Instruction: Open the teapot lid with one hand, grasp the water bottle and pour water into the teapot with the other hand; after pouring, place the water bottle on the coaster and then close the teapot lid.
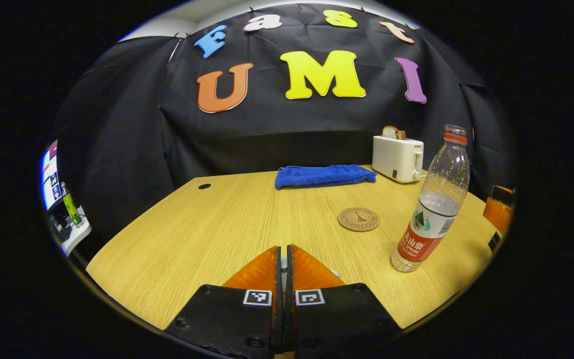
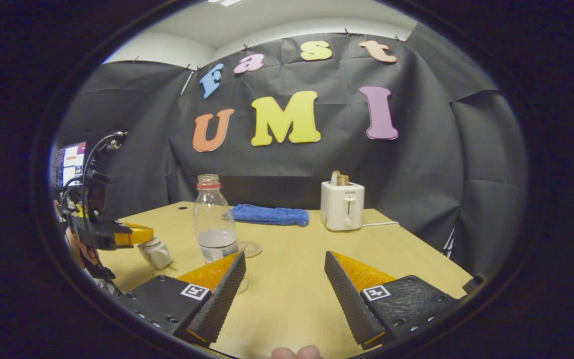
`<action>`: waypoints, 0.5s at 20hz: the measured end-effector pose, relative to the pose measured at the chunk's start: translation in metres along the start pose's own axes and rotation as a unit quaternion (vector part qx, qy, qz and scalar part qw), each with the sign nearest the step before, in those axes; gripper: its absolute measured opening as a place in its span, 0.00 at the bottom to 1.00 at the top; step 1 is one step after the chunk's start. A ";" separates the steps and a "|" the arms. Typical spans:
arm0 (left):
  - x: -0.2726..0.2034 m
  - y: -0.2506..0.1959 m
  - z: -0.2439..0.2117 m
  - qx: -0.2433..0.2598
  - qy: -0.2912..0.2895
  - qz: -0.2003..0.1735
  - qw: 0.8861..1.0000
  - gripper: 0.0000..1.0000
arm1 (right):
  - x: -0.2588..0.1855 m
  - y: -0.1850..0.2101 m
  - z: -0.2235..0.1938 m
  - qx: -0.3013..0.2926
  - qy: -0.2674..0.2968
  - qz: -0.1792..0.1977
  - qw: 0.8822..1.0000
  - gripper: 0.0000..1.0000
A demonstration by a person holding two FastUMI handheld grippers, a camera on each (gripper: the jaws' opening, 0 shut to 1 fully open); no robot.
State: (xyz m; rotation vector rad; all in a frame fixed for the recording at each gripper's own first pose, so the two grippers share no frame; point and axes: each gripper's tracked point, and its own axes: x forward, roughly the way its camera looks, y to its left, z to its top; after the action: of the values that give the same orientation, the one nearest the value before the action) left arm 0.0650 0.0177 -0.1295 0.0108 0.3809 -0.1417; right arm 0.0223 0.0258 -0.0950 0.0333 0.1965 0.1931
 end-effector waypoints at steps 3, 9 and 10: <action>-0.008 0.001 0.012 -0.006 -0.018 -0.002 1.000 0.03 | 0.002 0.017 -0.004 0.000 0.004 0.025 1.000 0.95; -0.041 0.002 0.038 -0.019 -0.062 -0.015 0.998 0.03 | 0.016 0.054 -0.014 -0.011 0.012 0.060 0.998 0.95; -0.046 0.003 0.041 -0.023 -0.068 -0.015 0.997 0.03 | 0.023 0.060 -0.015 -0.009 0.013 0.065 0.998 0.95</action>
State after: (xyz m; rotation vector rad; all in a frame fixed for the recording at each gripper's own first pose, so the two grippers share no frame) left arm 0.0381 0.0253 -0.0740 -0.0495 0.2483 -0.1622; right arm 0.0299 0.0892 -0.1113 0.0263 0.2187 0.3256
